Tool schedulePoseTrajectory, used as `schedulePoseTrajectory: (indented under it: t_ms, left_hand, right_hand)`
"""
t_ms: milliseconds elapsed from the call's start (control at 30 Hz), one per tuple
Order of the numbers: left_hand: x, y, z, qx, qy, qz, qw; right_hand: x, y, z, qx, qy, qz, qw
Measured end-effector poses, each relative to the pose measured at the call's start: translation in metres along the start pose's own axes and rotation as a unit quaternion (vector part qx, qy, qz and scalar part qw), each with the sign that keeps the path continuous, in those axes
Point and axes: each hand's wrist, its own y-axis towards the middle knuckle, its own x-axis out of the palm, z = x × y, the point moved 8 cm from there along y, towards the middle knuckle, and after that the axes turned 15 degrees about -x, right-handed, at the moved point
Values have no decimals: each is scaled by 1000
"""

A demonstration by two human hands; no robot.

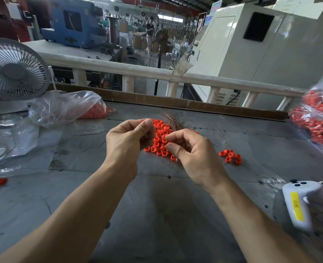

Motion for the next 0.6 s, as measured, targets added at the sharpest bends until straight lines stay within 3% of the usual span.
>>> schedulePoseTrajectory:
  t_ms: [167,367,500,600]
  left_hand:
    - [2,-2,2,-4,-6,-3,1000]
    - [8,-2,-6,-65,-37,-47,996]
    - [6,1,-9,-81,14,-41,996]
    - [8,2,-8,-39,127,-31,991]
  right_hand:
    - [-3,0,-5,-3,-21,5,1000]
    - [-9,2,-10,-24,-90,19,995]
    - [-28,5,-2,-24,-166,43,985]
    - [-59,4,16,34,-254,102,961]
